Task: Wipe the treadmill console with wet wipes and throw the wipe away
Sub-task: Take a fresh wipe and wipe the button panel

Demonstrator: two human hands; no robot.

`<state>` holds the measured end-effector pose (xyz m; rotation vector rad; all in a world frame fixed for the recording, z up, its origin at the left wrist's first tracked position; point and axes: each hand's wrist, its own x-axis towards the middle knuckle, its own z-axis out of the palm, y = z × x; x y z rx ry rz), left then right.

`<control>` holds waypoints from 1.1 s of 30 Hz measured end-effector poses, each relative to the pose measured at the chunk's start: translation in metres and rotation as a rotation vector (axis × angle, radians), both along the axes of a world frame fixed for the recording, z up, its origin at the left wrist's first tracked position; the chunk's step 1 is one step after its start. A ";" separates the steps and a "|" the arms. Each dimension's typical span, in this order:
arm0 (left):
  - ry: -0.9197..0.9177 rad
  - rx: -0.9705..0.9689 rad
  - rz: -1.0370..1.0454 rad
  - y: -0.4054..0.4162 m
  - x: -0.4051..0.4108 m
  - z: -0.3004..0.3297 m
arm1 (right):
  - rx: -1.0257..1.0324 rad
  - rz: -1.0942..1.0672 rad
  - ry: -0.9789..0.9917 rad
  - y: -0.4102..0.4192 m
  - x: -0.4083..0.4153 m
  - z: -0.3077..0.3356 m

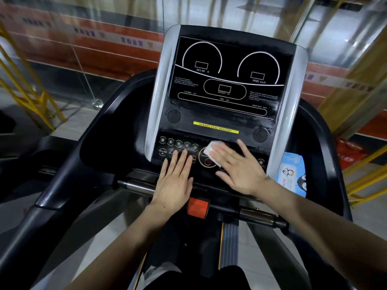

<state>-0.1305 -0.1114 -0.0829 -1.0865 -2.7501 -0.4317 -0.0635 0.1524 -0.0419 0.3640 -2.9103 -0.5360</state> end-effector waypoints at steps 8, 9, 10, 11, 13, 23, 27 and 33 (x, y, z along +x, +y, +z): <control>-0.009 0.044 0.019 -0.009 0.000 -0.003 | -0.001 0.178 -0.095 -0.016 0.019 -0.026; -0.009 0.040 0.022 -0.010 0.000 -0.003 | 0.019 0.178 -0.085 -0.014 0.013 -0.020; -0.010 0.033 0.021 -0.010 -0.001 -0.002 | 0.023 0.147 -0.064 -0.011 0.006 -0.013; -0.012 0.027 0.019 -0.010 -0.002 -0.002 | 0.015 0.095 -0.038 -0.009 -0.001 -0.004; -0.006 0.026 0.017 -0.011 -0.004 -0.001 | -0.016 -0.012 0.009 -0.010 -0.011 0.006; -0.004 0.008 0.022 -0.021 -0.014 -0.001 | 0.050 0.111 -0.072 -0.025 -0.009 -0.005; -0.010 0.013 0.014 -0.022 -0.015 0.001 | -0.032 -0.054 0.009 -0.034 -0.020 0.004; 0.000 0.046 0.016 -0.032 -0.020 -0.002 | 0.019 0.162 -0.122 -0.045 -0.006 -0.020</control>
